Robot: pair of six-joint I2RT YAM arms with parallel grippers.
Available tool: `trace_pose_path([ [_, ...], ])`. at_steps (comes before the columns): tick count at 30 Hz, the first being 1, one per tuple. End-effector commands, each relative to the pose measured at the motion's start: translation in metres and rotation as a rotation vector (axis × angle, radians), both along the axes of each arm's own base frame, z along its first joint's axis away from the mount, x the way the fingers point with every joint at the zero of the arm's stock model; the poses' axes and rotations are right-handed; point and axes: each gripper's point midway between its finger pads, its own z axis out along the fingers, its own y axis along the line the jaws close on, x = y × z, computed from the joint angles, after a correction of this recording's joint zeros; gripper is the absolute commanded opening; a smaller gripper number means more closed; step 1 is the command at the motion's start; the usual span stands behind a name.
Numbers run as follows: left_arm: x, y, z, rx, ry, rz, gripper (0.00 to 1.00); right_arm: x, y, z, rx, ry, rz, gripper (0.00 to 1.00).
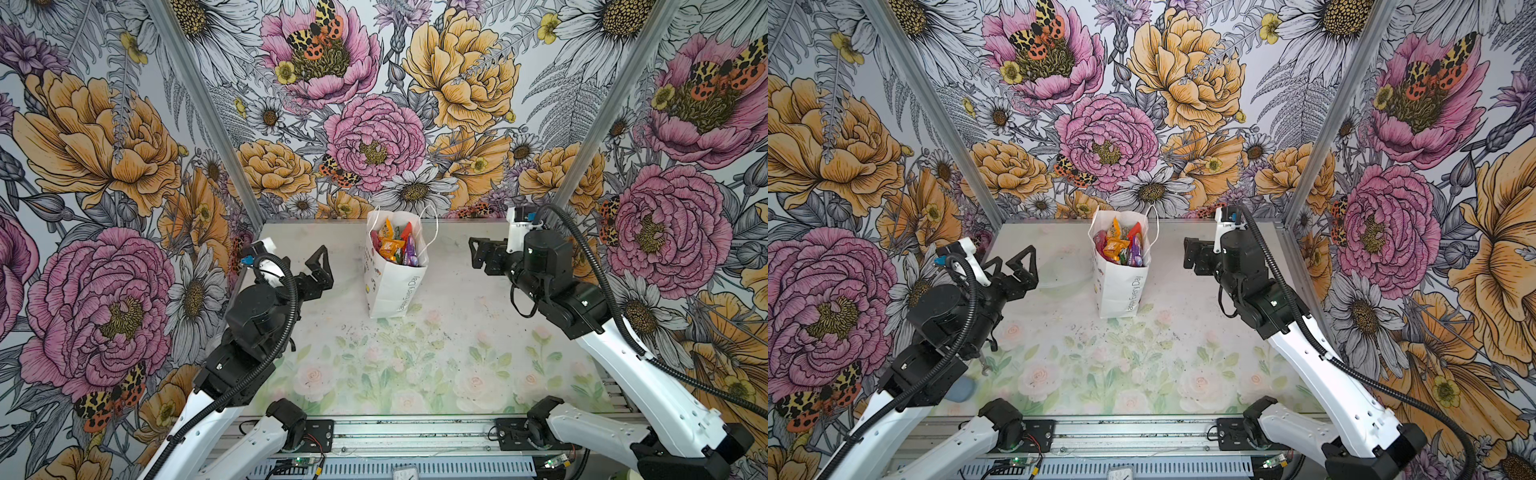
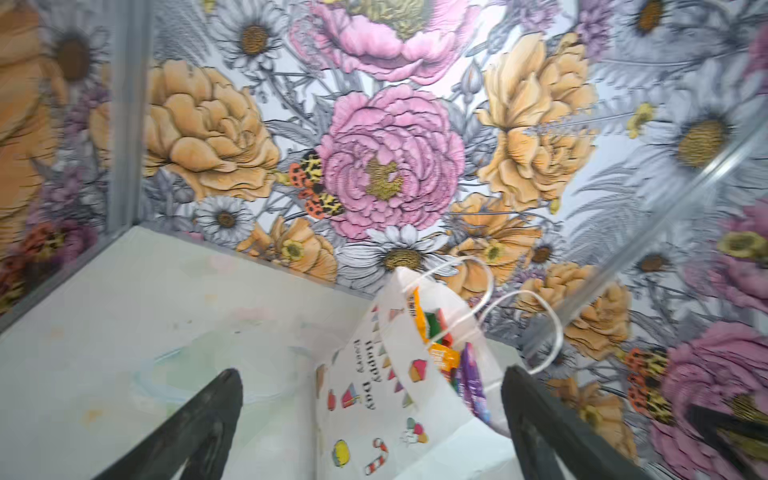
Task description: Place the snacks into the paper bag
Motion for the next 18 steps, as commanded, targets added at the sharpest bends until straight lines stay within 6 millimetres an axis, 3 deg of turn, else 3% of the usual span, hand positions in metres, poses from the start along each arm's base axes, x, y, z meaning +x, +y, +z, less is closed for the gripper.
trace_pose_path([
  [1, 0.014, 0.044, -0.046, 0.078, 0.061, 0.270, 0.99, 0.009, -0.044, -0.039, -0.114, 0.027, -0.185, 0.93],
  [6, 0.053, 0.057, -0.122, 0.196, 0.124, 0.349, 0.99, 0.019, -0.087, -0.096, -0.181, 0.000, -0.365, 0.97],
  [9, 0.067, 0.065, -0.157, 0.288, 0.127, 0.386, 0.99, 0.026, -0.090, -0.124, -0.259, -0.056, -0.344, 0.99],
  [18, 0.117, 0.073, -0.213, 0.482, 0.239, 0.256, 0.99, 0.055, -0.115, -0.206, -0.456, -0.009, -0.436, 1.00],
])
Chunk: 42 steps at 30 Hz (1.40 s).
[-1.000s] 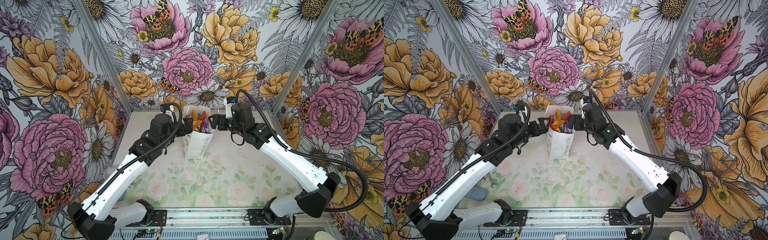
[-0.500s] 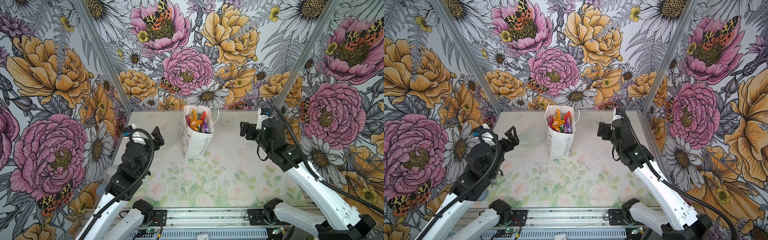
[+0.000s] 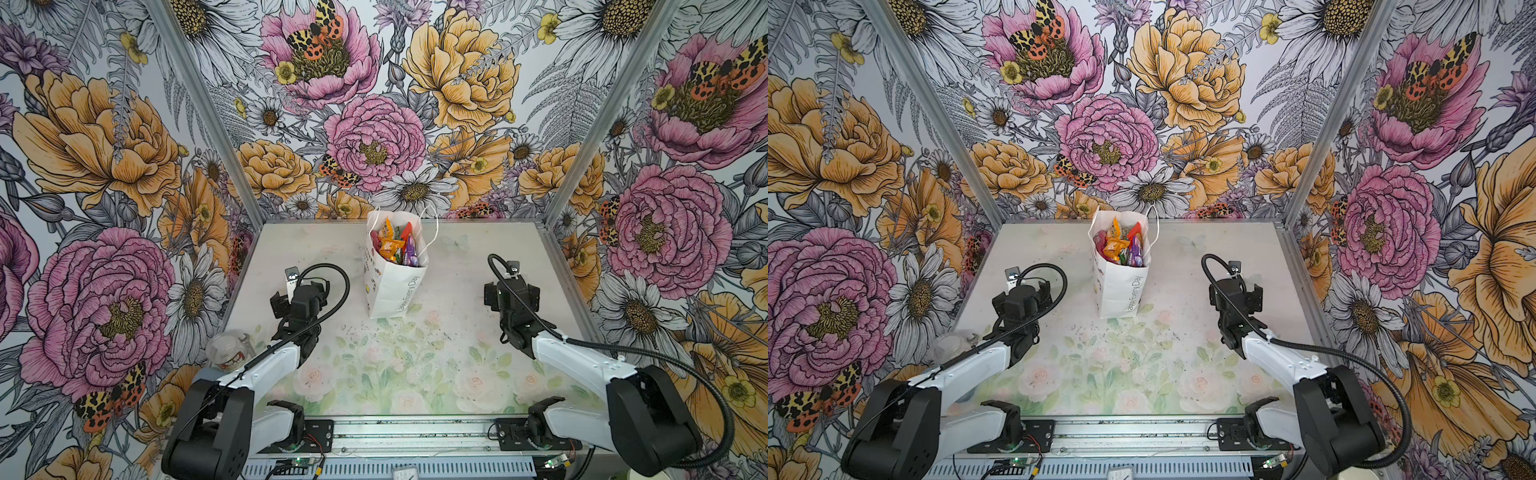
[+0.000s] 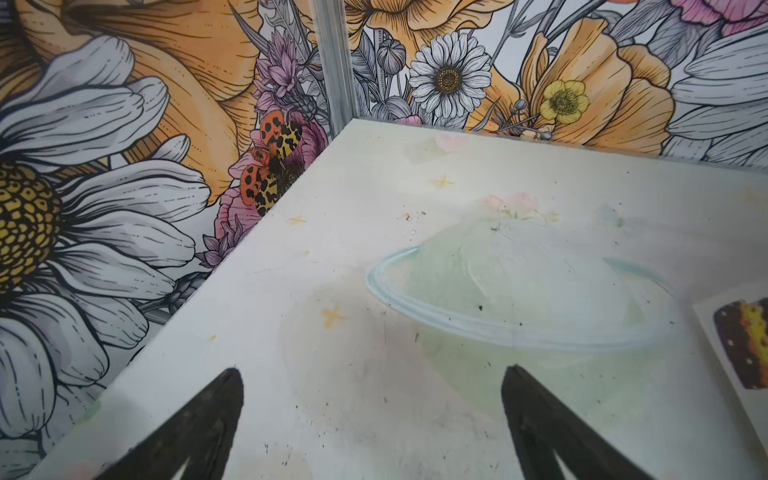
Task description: Place the snacks into the paper bag
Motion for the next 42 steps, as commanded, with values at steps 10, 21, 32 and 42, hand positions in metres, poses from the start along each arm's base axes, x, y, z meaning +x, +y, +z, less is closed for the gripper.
trace_pose_path([
  [10, 0.040, 0.003, -0.014, -0.108, -0.195, -0.253, 0.99, 0.026, -0.021, 0.013, -0.095, -0.174, -0.002, 1.00],
  [21, 0.045, -0.003, -0.014, -0.066, -0.182, -0.251, 0.99, 0.029, -0.050, -0.010, 0.152, -0.259, 0.041, 1.00],
  [32, 0.044, -0.003, -0.015, -0.072, -0.179, -0.252, 0.99, 0.028, -0.057, -0.011, 0.143, -0.253, -0.009, 1.00],
  [42, 0.044, -0.003, -0.015, -0.071, -0.180, -0.251, 0.99, 0.028, -0.057, -0.012, 0.146, -0.247, -0.010, 1.00],
])
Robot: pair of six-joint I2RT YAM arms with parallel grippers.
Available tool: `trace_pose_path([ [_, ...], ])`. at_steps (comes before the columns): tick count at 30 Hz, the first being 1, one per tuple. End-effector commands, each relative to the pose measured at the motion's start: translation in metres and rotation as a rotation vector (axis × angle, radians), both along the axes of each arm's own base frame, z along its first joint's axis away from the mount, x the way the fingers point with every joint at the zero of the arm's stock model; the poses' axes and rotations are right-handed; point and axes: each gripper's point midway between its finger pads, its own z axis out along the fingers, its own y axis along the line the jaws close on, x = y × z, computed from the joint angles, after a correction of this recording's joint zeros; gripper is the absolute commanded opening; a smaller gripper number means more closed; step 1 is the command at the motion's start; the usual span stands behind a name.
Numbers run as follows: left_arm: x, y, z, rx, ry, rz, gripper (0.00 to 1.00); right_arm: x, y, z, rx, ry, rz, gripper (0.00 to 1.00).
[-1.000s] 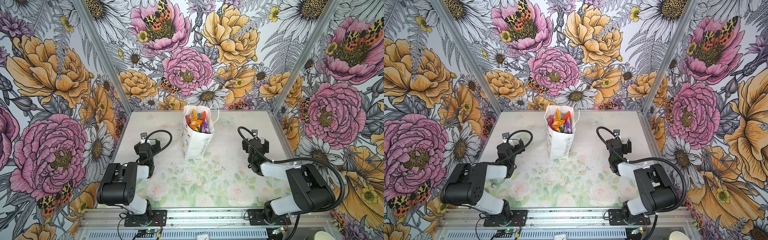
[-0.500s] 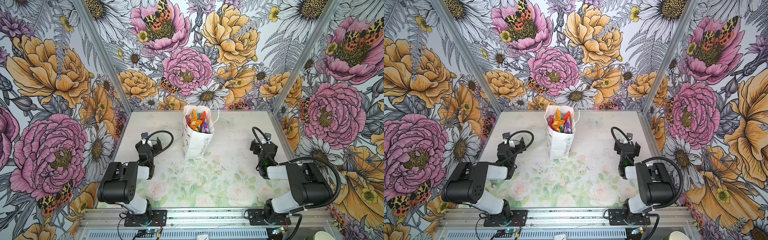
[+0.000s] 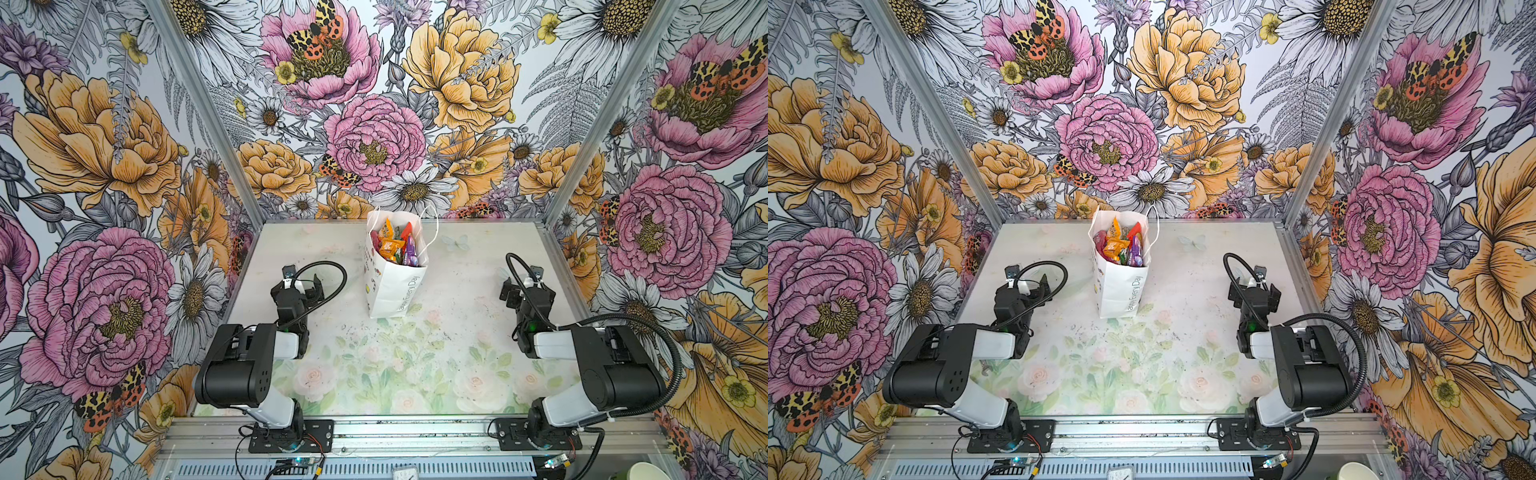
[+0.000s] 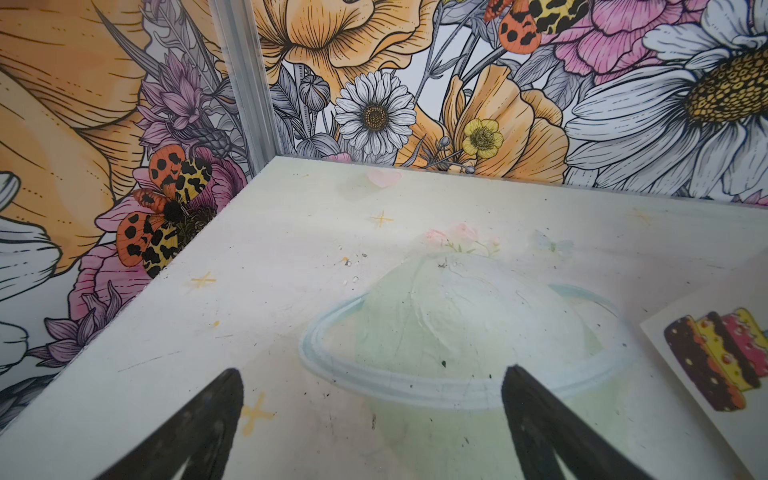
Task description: Place the snacks into the paper bag
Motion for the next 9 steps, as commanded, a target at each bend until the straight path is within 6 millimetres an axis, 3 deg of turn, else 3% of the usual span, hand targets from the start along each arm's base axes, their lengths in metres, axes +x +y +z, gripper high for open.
trace_pose_path([
  [1, 0.0043, -0.0025, 0.0116, -0.007, -0.042, -0.017, 0.99, 0.0083, 0.0022, 0.0113, 0.016, -0.042, 0.008, 1.00],
  [9, 0.0045, -0.0028, 0.0120, -0.007, -0.043, -0.018, 0.99, 0.0072, 0.0018, 0.0115, 0.017, -0.045, 0.007, 1.00],
])
